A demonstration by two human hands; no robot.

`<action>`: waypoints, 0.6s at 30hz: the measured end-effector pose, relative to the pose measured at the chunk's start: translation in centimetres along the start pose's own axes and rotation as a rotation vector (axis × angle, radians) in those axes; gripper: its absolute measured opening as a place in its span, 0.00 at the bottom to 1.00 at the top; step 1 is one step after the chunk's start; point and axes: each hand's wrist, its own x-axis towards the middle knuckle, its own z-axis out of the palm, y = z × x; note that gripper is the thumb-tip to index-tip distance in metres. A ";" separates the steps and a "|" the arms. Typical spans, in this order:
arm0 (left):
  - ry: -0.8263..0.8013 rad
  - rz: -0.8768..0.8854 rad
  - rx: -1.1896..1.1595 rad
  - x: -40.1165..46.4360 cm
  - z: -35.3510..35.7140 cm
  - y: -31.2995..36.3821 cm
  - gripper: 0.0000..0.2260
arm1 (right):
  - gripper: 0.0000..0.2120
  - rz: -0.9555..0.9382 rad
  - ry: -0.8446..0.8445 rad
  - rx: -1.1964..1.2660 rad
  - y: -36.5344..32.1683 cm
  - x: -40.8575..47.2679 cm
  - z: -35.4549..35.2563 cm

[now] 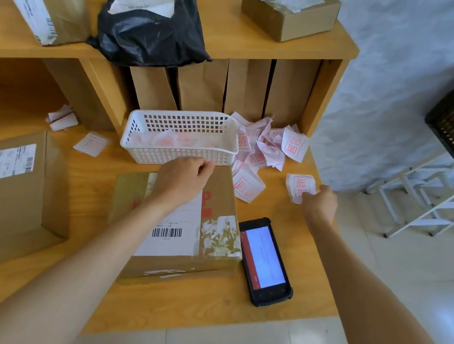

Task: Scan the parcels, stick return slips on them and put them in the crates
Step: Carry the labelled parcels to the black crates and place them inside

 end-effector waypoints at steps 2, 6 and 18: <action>0.004 0.010 0.014 0.1 0.2 -0.1 0.22 | 0.24 0.009 -0.003 -0.017 -0.2 0.8 0.1; 0.012 0.006 0.022 0.2 0.5 -0.2 0.22 | 0.24 -0.017 -0.034 -0.056 -0.2 1.6 0.3; 0.018 -0.049 -0.070 0.3 0.2 -0.4 0.16 | 0.06 -0.119 0.034 0.007 -3.3 -1.0 0.4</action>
